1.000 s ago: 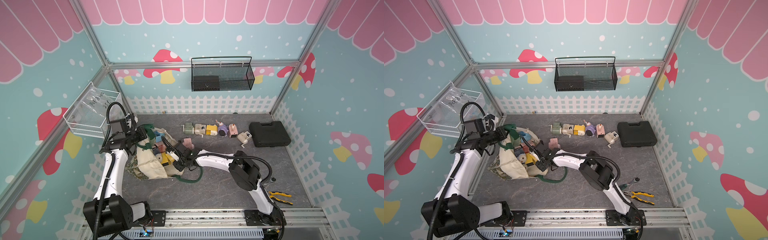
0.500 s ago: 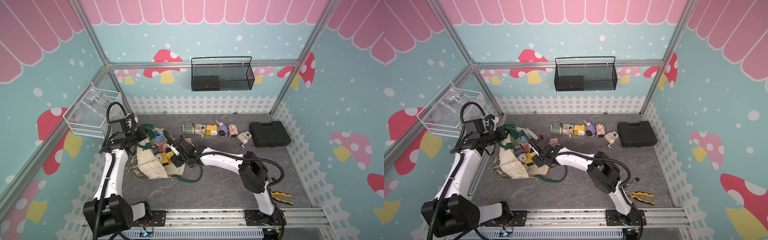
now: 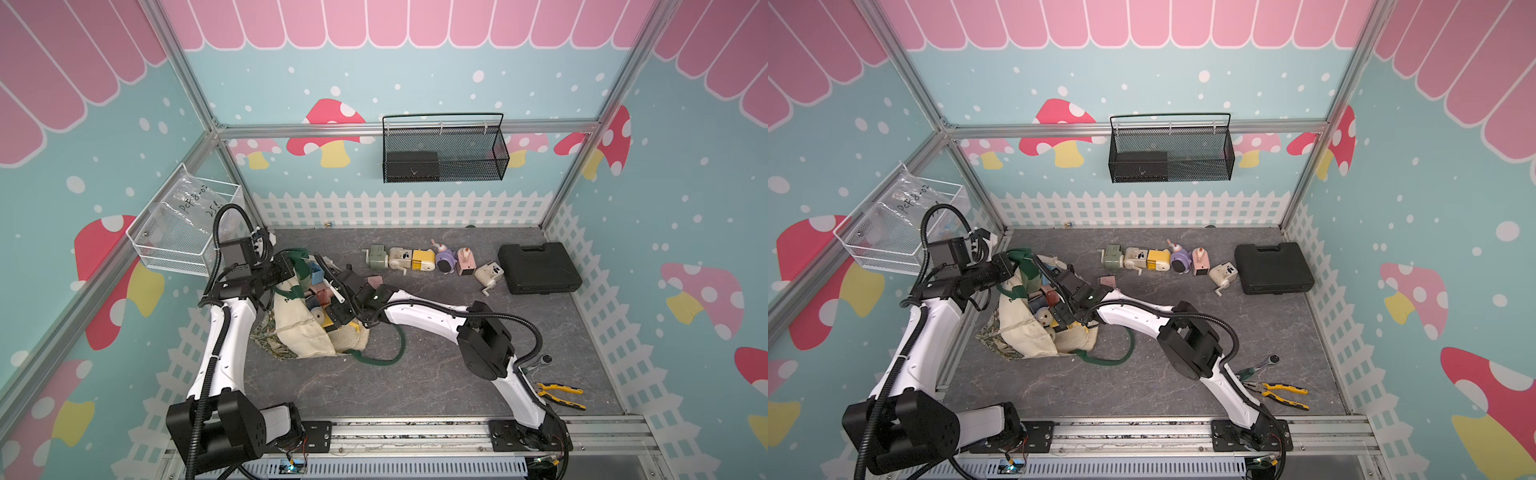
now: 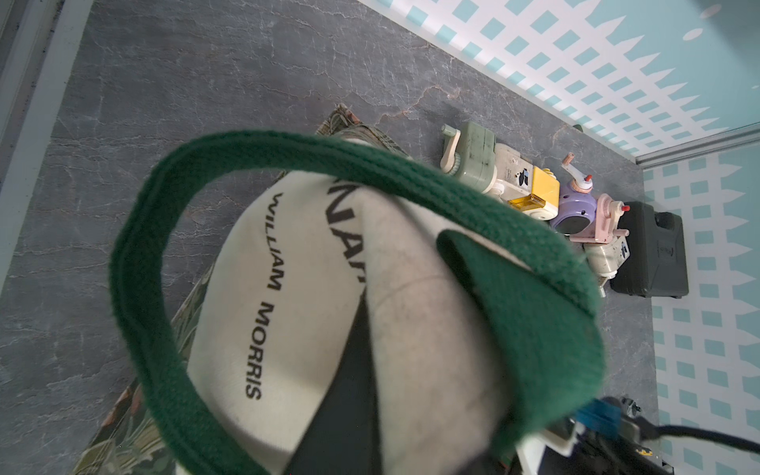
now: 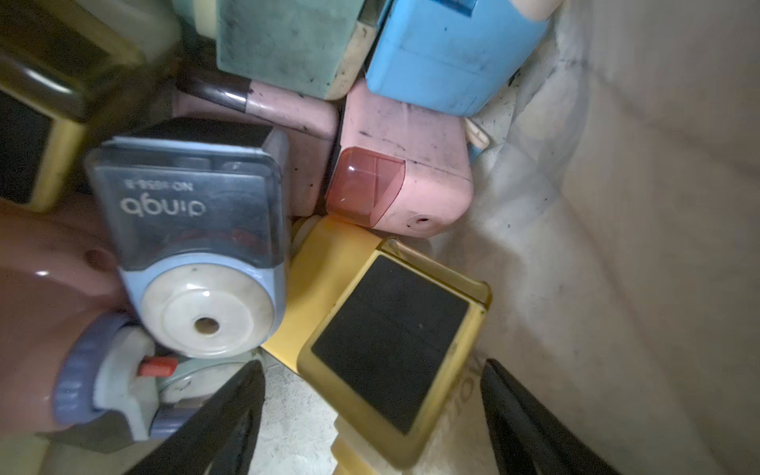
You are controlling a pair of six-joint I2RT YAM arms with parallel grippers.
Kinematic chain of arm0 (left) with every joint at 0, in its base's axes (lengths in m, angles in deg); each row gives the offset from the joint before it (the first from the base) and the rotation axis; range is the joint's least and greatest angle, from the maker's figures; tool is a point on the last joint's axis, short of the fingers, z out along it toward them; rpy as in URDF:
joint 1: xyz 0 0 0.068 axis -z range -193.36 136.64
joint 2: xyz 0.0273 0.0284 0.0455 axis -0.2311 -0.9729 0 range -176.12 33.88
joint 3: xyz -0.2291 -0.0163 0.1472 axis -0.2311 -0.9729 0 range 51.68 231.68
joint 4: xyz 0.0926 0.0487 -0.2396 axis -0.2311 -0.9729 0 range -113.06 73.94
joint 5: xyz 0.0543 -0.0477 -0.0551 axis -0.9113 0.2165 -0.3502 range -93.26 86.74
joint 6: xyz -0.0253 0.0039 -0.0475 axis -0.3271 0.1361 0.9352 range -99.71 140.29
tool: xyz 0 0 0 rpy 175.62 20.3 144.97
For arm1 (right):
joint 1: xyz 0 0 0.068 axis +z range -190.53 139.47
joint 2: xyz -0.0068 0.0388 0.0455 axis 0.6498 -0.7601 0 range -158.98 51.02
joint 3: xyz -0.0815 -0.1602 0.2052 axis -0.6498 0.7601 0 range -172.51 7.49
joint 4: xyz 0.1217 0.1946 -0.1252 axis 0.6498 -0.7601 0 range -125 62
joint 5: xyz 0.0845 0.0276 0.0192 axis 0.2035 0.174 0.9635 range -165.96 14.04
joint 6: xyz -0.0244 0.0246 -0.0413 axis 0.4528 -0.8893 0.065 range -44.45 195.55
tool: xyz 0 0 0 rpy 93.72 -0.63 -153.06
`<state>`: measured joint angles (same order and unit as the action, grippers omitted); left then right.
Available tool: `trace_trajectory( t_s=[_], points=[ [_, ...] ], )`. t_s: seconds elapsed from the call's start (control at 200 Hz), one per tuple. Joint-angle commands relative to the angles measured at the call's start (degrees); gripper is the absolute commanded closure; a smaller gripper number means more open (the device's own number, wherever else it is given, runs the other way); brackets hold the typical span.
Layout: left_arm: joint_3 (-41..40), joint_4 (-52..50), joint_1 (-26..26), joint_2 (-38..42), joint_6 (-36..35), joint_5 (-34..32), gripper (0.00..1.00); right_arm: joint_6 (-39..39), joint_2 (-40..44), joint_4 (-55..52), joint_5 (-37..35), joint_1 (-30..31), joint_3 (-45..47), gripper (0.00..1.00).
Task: Take out the pencil sharpeners from the tote bags
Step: Pick up the pencil sharpener from the canvas bag.
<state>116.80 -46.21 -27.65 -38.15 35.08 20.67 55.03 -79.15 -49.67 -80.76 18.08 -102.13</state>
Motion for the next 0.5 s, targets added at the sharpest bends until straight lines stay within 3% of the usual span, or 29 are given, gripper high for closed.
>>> trace_trajectory(
  t_s=[0.0, 0.13, 0.285, 0.495],
  points=[
    [1.02, 7.44, -0.29, 1.04, 0.33, 2.93, 1.0, -2.13, -2.66, -2.91, -3.37, -0.08, -1.88, 0.16],
    [0.98, 7.47, -0.24, 1.02, 0.33, 2.97, 1.0, -2.95, -3.34, -2.96, -5.78, -0.17, -2.26, 0.24],
    [0.97, 7.47, -0.27, 0.93, 0.37, 3.14, 1.0, -2.86, -2.58, -2.23, -5.71, -0.11, -2.17, 0.39],
    [0.98, 7.51, -0.27, 0.93, 0.33, 3.02, 1.0, -2.7, -1.07, -1.84, -7.72, -0.19, -1.22, 0.51]
  ],
)
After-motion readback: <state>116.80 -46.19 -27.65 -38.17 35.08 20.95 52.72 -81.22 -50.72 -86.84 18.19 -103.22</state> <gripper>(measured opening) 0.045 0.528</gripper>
